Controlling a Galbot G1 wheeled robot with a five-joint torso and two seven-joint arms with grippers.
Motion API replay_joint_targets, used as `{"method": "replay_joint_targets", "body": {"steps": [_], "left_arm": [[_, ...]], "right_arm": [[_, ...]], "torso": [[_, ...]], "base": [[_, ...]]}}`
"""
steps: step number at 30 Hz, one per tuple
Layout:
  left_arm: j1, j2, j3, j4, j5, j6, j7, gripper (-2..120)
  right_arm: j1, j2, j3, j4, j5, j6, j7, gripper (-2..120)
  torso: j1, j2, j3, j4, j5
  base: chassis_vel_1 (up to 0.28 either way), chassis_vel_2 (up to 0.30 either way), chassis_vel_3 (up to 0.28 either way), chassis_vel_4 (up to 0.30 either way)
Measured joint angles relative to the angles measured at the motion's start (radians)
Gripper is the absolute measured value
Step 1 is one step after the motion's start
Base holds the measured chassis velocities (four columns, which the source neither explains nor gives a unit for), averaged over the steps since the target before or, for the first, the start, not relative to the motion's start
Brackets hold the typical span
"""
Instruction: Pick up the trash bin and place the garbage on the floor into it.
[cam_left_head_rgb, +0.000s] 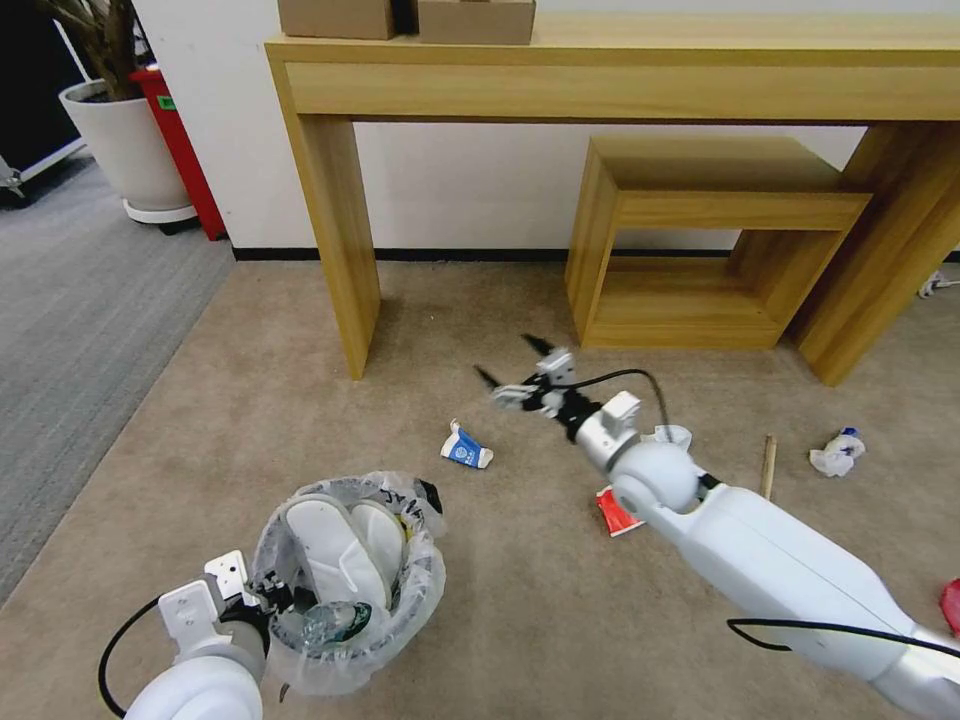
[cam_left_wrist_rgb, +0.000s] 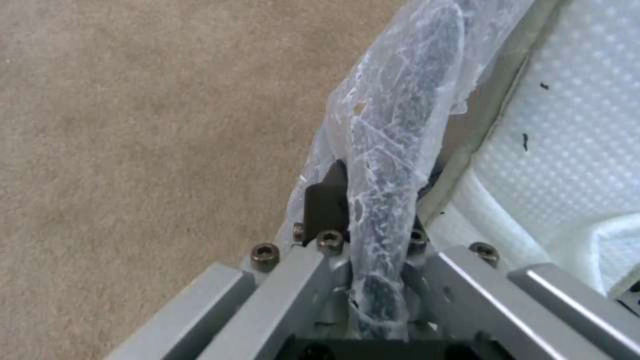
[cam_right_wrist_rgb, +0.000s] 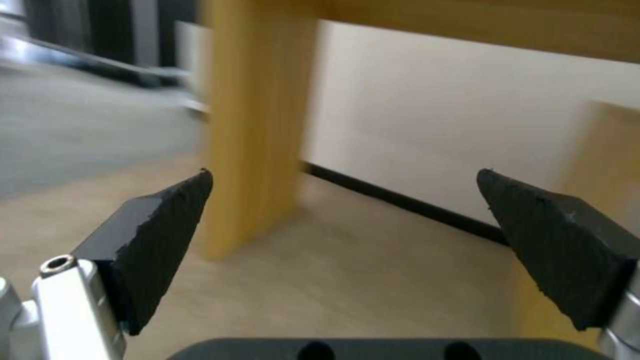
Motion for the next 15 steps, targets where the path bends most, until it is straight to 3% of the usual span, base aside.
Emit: {"method": "replay_joint_targets", "body": {"steps": [6,10,15], "left_arm": [[0.017,-0.012,-0.008,-0.008,0.014,0.01,0.024,0],[0.021,-0.001,-0.019,-0.013,0.006,0.013,0.035,0],[0.014,0.004,-0.027,-0.016,-0.01,0.014,0.035,0]], "right_arm": [[-0.189,-0.014,0.231,0.071,-0.03,-0.143,0.097,100],[-0.208,-0.028,0.27,0.019,-0.053,-0.194,0.103,100],[-0.167,-0.021,0.238,-0.049,0.013,-0.254,0.114,100]], "torso": [[0.0,0.0,0.0,-0.0006,0.0003],[0.0,0.0,0.0,-0.0004,0.0],[0.0,0.0,0.0,-0.0003,-0.0003]], "base": [[0.0,0.0,0.0,0.0],[0.0,0.0,0.0,0.0],[0.0,0.0,0.0,0.0]]}}
